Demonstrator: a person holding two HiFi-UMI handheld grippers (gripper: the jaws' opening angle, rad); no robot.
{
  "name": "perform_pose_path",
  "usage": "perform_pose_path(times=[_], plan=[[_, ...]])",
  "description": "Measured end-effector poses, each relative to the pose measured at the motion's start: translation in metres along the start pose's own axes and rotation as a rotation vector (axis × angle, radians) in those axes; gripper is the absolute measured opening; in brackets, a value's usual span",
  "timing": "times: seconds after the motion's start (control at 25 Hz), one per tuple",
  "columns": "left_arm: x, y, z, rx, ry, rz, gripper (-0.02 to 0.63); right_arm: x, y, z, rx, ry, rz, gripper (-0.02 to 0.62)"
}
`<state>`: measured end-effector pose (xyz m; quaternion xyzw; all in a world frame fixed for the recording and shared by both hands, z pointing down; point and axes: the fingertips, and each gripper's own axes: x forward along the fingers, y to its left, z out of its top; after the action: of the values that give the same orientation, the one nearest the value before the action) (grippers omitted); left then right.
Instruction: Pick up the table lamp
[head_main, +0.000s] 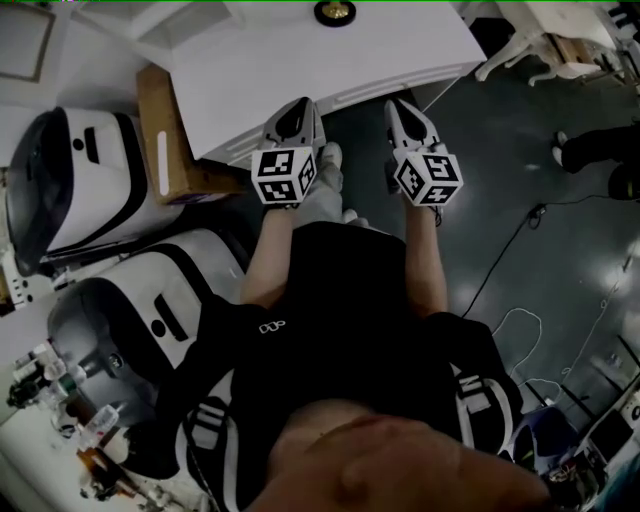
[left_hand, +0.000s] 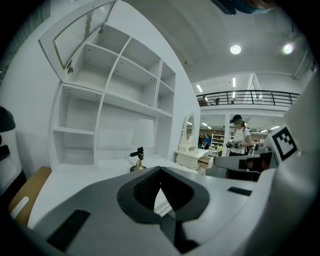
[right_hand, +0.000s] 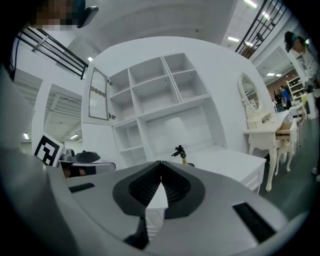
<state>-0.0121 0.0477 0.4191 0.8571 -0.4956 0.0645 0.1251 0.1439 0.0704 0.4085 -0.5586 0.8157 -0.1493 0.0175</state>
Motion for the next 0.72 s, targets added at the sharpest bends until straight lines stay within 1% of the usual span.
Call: perform_pose_path(times=[0.12,0.24,0.28,0.32,0.4,0.44,0.48,0.56,0.72], plan=[[0.019,-0.002,0.004,-0.009,0.000,-0.016,0.009,0.006,-0.014,0.006,-0.005,0.002,-0.017,0.018],[0.042,-0.009,0.012,0.001,-0.006,-0.043,0.011,0.011,-0.035,0.015,0.005,-0.015,-0.051,0.018],[0.050,-0.010,0.013,0.004,-0.007,-0.049,0.009,0.014,-0.040,0.017,-0.009,-0.020,-0.061,0.018],[0.058,-0.009,0.014,0.005,-0.006,-0.054,0.009,0.018,-0.043,0.019,-0.046,-0.023,-0.072,0.018],[0.072,-0.008,0.012,0.001,0.002,-0.058,0.009,0.025,-0.042,0.023,-0.159,-0.030,-0.084,0.018],[0.079,-0.008,0.011,-0.001,0.007,-0.057,0.009,0.030,-0.042,0.025,-0.197,-0.036,-0.078,0.018],[0.085,-0.008,0.010,-0.001,0.013,-0.057,0.009,0.035,-0.043,0.028,-0.210,-0.043,-0.065,0.018],[0.097,-0.007,0.009,0.001,0.025,-0.058,0.009,0.046,-0.047,0.029,-0.190,-0.047,-0.041,0.018],[0.114,0.006,0.008,0.006,0.052,-0.043,0.009,0.072,-0.056,0.021,-0.146,-0.020,-0.024,0.018]])
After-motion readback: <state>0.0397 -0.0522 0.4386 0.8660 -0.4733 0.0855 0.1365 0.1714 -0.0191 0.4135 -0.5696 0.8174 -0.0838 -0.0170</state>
